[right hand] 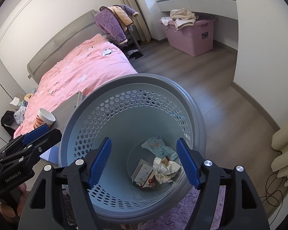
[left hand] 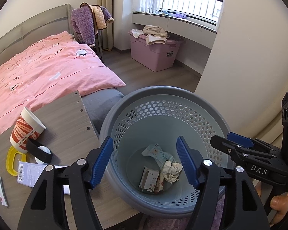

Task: Collect trash
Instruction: 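Move both grippers back over the table toward the remaining trash, then grasp the lavender box with the right gripper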

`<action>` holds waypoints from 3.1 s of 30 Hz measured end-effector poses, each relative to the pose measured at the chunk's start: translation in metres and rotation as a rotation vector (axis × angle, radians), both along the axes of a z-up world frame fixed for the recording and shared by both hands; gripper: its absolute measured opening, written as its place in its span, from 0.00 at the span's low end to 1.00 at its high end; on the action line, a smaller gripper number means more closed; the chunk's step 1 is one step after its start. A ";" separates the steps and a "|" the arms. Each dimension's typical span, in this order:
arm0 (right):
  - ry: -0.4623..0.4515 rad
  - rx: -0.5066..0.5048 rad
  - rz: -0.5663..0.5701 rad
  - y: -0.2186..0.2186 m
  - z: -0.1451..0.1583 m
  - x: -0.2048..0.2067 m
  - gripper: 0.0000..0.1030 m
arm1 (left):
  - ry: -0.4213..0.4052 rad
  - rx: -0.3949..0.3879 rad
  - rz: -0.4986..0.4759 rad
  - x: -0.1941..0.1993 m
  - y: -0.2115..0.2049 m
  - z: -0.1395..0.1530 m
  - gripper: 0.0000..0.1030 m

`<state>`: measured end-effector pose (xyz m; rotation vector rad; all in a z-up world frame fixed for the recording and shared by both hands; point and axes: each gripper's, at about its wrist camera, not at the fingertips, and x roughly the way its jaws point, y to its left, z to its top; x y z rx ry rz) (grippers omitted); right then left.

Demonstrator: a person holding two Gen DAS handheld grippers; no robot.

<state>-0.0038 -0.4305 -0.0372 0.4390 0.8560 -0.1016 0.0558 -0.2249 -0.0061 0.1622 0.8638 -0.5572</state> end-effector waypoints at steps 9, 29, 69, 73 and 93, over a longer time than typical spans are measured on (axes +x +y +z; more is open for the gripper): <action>-0.004 0.016 0.033 0.016 0.003 0.004 0.72 | -0.013 -0.006 0.059 0.002 0.028 0.005 0.68; -0.046 -0.006 0.148 0.083 0.035 0.041 0.79 | -0.023 -0.033 0.233 0.015 0.126 0.014 0.68; 0.087 -0.158 0.613 0.268 0.009 0.105 0.82 | -0.011 0.021 0.679 0.005 0.350 0.013 0.68; 0.120 -0.173 0.637 0.273 0.000 0.113 0.82 | -0.001 0.008 0.689 0.006 0.358 0.010 0.68; 0.187 -0.024 0.795 0.323 -0.009 0.073 0.83 | 0.037 -0.008 0.717 0.010 0.379 -0.007 0.68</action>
